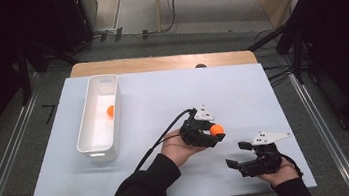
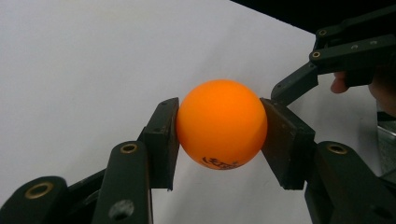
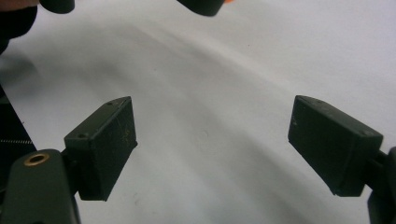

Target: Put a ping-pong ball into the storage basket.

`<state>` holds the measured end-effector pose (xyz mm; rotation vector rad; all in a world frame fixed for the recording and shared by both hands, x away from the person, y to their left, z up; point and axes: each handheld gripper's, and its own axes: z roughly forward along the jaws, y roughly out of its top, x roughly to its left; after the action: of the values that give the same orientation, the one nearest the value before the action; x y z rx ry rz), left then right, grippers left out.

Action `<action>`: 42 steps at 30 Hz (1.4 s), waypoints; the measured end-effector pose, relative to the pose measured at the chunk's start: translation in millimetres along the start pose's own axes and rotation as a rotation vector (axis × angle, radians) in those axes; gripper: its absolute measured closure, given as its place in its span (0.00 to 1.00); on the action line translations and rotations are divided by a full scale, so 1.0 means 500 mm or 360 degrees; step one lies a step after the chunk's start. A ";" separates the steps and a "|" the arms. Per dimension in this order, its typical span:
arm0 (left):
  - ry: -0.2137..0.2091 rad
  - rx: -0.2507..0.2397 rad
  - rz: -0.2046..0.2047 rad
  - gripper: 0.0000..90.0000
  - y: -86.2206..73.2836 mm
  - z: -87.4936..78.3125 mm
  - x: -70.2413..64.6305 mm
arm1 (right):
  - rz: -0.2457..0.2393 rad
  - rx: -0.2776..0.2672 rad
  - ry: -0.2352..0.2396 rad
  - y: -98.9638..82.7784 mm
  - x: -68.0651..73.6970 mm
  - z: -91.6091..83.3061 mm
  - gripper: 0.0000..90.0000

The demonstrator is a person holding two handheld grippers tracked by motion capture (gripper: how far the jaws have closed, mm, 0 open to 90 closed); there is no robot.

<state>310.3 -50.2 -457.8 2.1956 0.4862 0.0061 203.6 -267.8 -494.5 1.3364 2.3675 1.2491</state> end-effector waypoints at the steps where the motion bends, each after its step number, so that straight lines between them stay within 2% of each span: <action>1: 0.0000 -0.0004 0.0002 0.57 0.001 -0.002 0.001 | 0.0001 -0.0001 0.0000 0.000 0.000 0.000 0.15; 15: -0.0007 -0.0019 0.0019 0.57 0.008 -0.035 0.000 | 0.0001 0.0004 0.0000 0.000 -0.001 0.000 0.15; 20: -0.0008 -0.0028 0.0012 0.57 0.008 -0.051 0.005 | -0.0012 0.0004 0.0001 0.002 0.000 0.002 0.15; 22: -0.0020 -0.0040 -0.0015 0.57 0.007 -0.056 0.007 | -0.0008 0.0002 0.0002 0.002 0.000 0.003 0.15; 42: 0.0050 -0.0060 -0.0028 0.57 0.002 -0.110 0.043 | -0.0017 0.0003 0.0017 0.005 0.000 0.006 0.15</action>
<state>321.0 -1.5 -426.0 2.1572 0.5191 0.0400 206.6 -265.5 -494.6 1.3190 2.3805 1.2545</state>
